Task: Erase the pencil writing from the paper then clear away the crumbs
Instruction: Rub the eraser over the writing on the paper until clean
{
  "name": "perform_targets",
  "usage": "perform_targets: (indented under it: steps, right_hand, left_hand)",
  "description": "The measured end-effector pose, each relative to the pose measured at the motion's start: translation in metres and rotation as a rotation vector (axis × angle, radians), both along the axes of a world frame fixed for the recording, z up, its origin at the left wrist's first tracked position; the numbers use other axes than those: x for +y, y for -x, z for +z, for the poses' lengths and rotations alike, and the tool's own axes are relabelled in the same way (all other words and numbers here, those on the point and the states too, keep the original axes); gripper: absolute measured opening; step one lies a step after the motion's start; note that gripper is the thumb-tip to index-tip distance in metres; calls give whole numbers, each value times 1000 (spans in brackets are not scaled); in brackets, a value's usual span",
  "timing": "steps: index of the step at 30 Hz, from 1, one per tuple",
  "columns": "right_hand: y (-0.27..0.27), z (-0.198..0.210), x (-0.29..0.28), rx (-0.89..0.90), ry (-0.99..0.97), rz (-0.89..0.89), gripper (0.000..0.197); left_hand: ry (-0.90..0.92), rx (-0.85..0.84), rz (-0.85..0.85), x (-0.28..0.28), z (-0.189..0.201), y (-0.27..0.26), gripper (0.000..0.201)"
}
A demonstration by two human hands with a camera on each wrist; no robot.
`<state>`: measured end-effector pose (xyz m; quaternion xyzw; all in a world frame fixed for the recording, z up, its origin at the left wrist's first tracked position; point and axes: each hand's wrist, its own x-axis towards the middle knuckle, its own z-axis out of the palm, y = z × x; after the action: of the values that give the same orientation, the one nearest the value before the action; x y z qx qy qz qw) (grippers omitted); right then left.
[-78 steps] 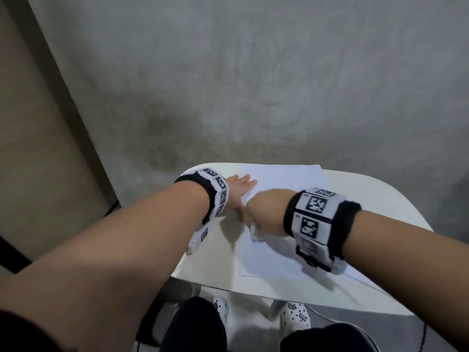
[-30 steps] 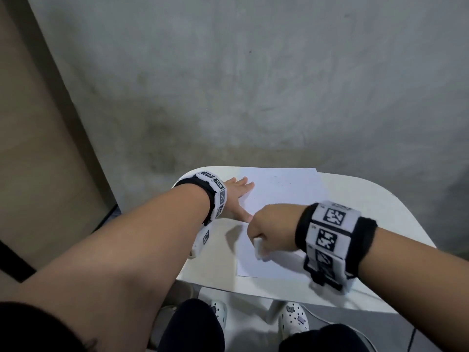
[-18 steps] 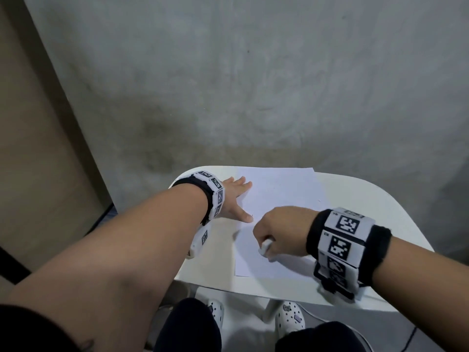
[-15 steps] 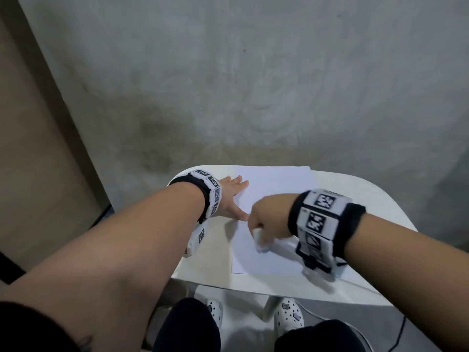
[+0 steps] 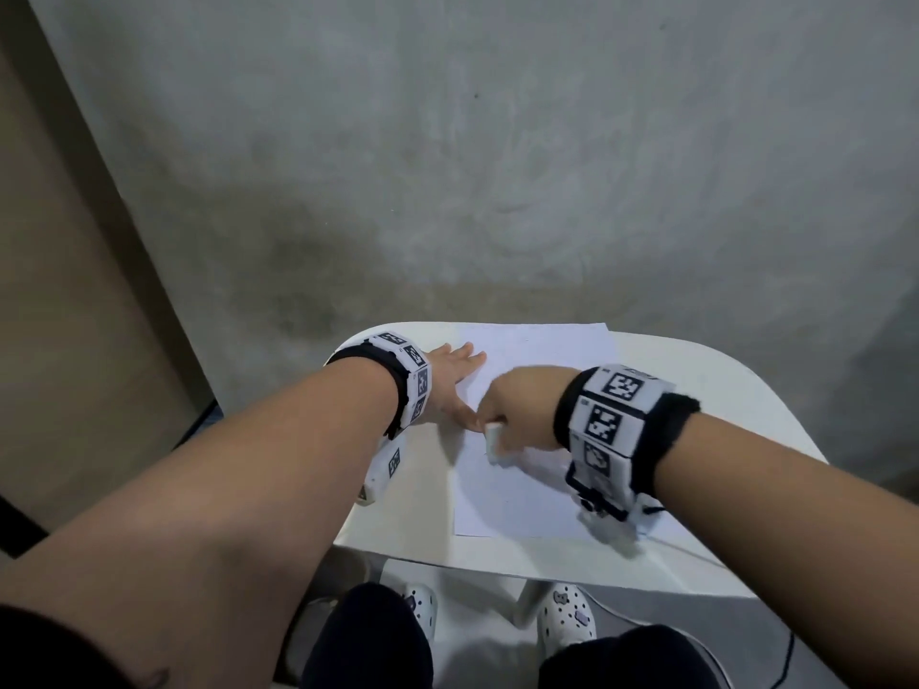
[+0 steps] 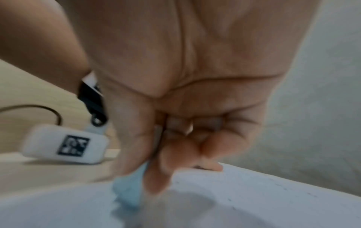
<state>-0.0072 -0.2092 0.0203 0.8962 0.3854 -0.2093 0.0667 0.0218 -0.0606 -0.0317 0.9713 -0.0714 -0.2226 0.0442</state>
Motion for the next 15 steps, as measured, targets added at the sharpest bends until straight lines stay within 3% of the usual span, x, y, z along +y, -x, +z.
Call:
perform_targets:
  steps: [3,7,10,13,15]
  right_hand:
    - [1,-7,-5,-91,-86,11,12]
    - [18,-8,-24,-47,58,68,23]
    - [18,4,-16,40,139,42,3]
    - [7,6,3,-110,156,-13,19]
    - [5,-1,5,-189,174,-19,20]
  left_hand:
    - [4,-33,11,0,-2,1,107]
    - [-9,-30,11,-1,-1,4,102]
    - [-11,-31,15,-1,1,5,101]
    - [-2,-28,13,-1,-1,4,103]
    - [-2,-24,15,-1,1,4,103]
